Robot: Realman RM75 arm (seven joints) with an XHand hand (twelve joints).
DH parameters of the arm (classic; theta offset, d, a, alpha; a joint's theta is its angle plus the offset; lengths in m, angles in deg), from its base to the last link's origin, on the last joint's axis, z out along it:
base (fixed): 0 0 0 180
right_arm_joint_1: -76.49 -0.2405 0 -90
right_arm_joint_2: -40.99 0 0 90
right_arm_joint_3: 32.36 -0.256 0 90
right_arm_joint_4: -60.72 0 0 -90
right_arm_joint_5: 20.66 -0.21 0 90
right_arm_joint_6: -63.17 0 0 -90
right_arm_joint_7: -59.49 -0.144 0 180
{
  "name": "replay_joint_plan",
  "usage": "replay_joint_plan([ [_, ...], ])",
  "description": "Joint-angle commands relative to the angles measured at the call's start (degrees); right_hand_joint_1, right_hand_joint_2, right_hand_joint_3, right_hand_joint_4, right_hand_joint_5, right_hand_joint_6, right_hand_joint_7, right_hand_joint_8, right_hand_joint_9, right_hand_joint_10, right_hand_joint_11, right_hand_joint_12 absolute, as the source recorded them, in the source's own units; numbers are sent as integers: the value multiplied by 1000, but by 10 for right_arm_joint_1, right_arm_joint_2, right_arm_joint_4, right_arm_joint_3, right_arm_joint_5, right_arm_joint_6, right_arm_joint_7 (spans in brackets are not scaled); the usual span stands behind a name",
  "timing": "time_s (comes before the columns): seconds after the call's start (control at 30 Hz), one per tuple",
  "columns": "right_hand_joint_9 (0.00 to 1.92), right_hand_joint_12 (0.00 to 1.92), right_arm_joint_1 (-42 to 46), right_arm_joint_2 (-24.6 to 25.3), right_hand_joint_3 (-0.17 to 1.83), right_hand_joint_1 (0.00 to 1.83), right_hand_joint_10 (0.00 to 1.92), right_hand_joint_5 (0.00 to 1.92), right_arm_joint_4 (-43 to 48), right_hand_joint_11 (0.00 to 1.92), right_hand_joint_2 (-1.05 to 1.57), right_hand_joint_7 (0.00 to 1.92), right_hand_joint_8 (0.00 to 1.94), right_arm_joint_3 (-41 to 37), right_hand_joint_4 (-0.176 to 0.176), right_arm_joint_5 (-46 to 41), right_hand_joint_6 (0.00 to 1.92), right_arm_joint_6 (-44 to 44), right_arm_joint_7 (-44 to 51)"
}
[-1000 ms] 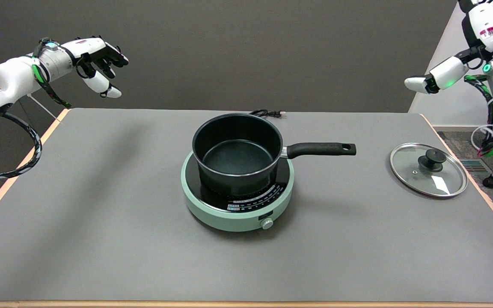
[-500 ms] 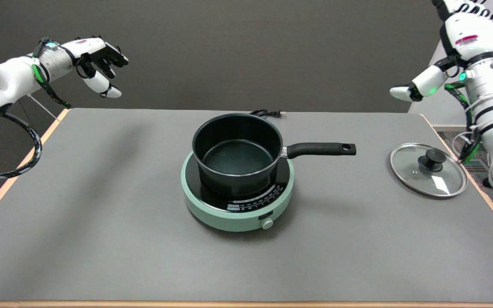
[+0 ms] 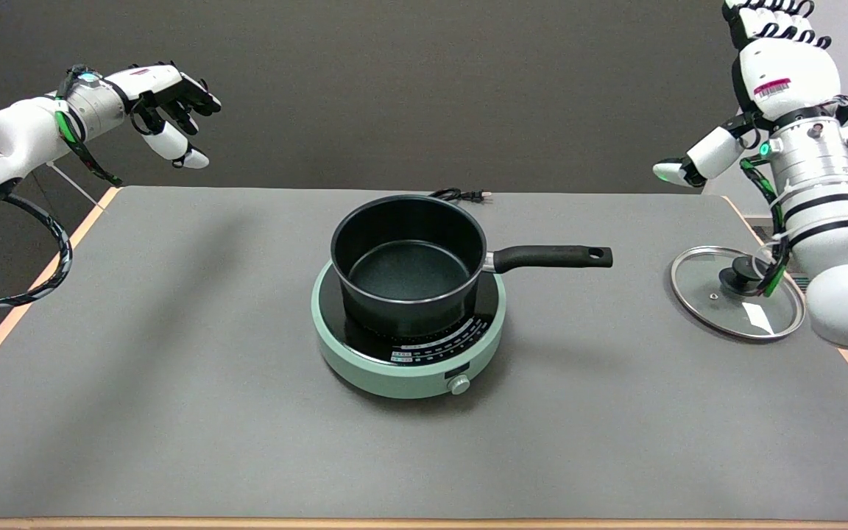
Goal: Pick up the pot lid.
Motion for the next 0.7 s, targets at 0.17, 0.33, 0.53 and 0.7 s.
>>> replay_joint_plan([
  [0.17, 45, 45, 81, 20, 1031, 1101, 45, 45, -23, 45, -411, 45, 45, -11, -176, 149, 45, 125, -124],
  [0.33, 51, 51, 108, 27, 1032, 1101, 51, 51, -20, 51, -412, 51, 51, -22, -176, 176, 51, 142, -175],
  [0.53, 47, 47, 113, 28, 1033, 1101, 47, 47, -17, 47, -415, 47, 47, -23, -176, 208, 47, 153, -206],
  [0.7, 43, 43, 113, 28, 1015, 1104, 43, 43, -22, 43, -427, 43, 43, -23, -176, 210, 43, 142, -235],
])
